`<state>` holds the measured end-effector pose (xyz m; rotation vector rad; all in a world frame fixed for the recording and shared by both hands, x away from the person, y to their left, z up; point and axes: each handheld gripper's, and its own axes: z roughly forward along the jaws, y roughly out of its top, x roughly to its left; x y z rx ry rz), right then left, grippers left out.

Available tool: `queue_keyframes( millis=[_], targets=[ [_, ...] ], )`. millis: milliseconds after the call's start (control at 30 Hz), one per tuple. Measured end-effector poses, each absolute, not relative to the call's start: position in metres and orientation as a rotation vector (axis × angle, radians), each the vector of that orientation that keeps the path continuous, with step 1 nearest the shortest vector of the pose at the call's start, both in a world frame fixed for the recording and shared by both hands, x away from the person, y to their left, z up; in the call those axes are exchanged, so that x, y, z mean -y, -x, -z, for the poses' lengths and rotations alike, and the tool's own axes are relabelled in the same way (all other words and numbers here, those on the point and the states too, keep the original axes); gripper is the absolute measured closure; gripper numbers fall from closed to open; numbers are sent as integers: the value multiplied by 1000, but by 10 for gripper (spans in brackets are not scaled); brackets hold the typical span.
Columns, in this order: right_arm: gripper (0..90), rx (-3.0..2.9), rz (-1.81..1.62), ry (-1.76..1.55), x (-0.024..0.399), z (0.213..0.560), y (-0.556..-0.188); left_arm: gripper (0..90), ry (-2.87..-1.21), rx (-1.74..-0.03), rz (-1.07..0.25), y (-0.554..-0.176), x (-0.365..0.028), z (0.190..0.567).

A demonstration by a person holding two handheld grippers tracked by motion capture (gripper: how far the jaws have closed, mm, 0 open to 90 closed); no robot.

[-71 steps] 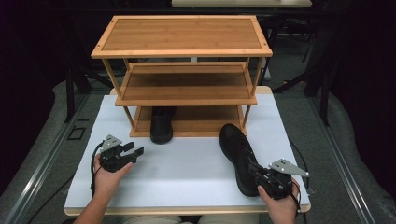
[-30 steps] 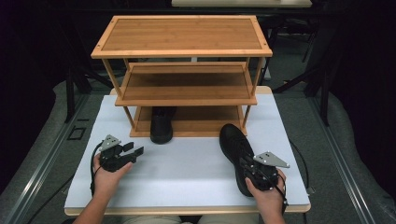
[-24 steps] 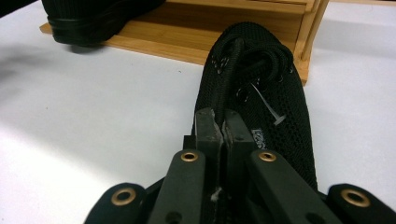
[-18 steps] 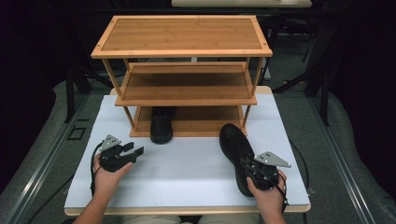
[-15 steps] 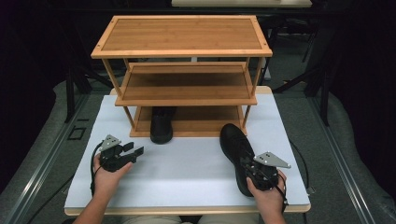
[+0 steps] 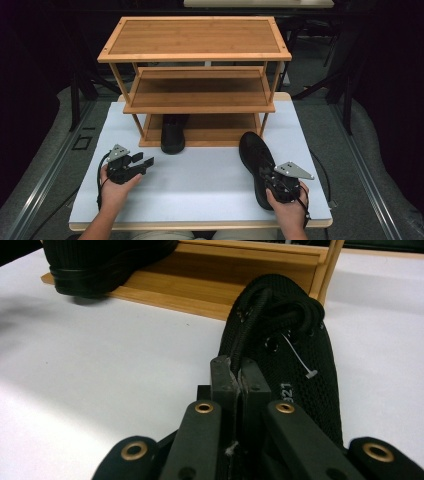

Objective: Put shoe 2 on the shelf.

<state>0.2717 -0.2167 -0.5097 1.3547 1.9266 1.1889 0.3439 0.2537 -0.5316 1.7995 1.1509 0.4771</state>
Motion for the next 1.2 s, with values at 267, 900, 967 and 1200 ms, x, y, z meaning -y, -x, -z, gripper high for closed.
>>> queue_keyframes(
  millis=[267, 900, 967, 1200],
  targets=[
    [881, -1914, -1209, -1308, 212, 503, -273, 469, -1799, -1152, -475, -344, -255, 531],
    [881, -1912, -1197, -1162, 194, 475, -280, 469, -1799, -1152, -476, -343, -255, 530],
    [881, -1914, -1200, -1157, 190, 477, -285, 469, -1799, -1151, -477, -343, -256, 530],
    [881, -1923, -1205, -1122, 169, 480, -314, 469, -1804, -1152, -476, -345, -256, 531]
  ],
)
